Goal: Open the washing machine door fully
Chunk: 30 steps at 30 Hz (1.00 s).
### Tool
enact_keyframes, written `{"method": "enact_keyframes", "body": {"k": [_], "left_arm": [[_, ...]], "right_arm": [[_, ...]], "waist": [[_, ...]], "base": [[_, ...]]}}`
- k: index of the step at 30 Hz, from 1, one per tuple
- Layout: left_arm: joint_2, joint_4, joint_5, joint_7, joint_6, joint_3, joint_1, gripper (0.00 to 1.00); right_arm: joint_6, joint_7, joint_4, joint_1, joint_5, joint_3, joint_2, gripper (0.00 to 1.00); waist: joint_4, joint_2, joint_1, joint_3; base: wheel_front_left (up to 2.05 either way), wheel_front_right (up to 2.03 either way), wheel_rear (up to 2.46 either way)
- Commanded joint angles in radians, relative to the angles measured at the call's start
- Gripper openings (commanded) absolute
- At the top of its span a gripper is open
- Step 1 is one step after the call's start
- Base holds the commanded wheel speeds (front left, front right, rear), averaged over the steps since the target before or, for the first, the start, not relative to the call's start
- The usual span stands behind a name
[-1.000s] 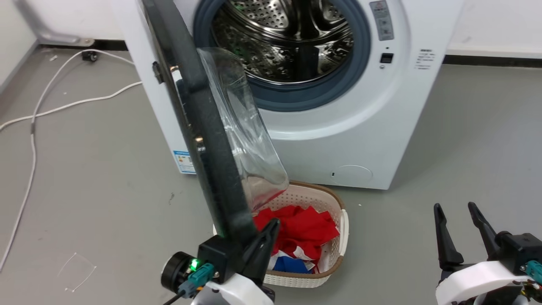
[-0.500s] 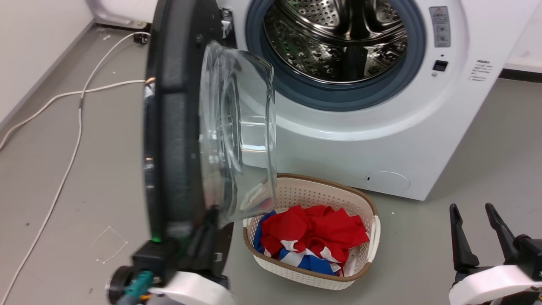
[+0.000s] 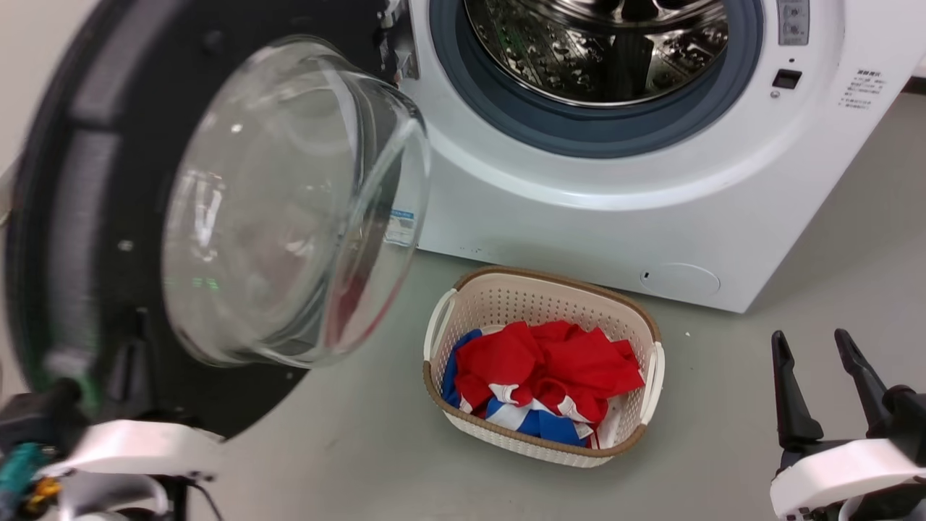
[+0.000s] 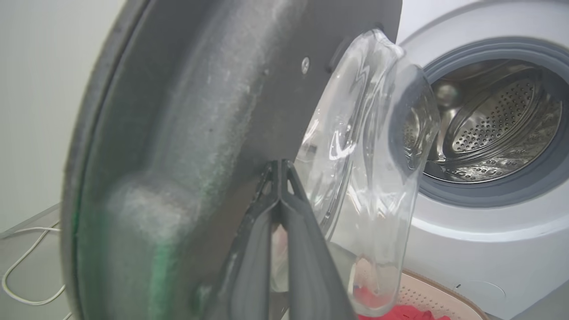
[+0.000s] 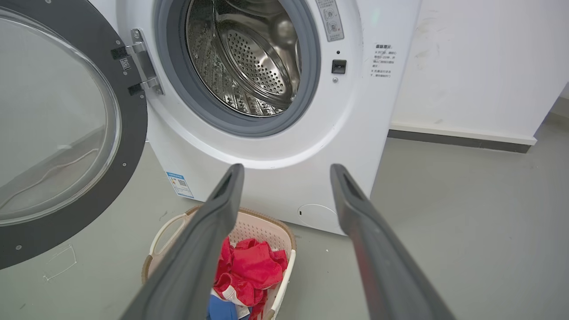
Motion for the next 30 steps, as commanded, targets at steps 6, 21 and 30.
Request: {"method": "enact_keyframes", "body": {"k": [6,21,30], "left_arm": [[0.082,0.095,-0.075,-0.049,-0.039,0.141,-0.047,0.0],[0.23,0.41,-0.117,-0.113,-0.164,0.206,-0.205,0.0],[0.18,0.386,-0.082,-0.166,-0.151,0.198,-0.122,0.0]], "right_arm": [[0.0,0.003,-0.011,-0.032,-0.004,-0.006,0.002,1.0],[0.0,0.007,-0.003,-0.078,-0.018,0.004,0.002,1.0],[0.0,-0.009,0.041,-0.058,0.003,0.03,0.002,1.0]], "waist": [[-0.017,-0.0001,0.0,0.043],[-0.051,-0.0001,0.0,0.086],[-0.077,-0.0001,0.0,0.028]], "base": [[0.0,0.0,0.0],[0.0,0.0,0.0],[0.0,0.0,0.0]]}}
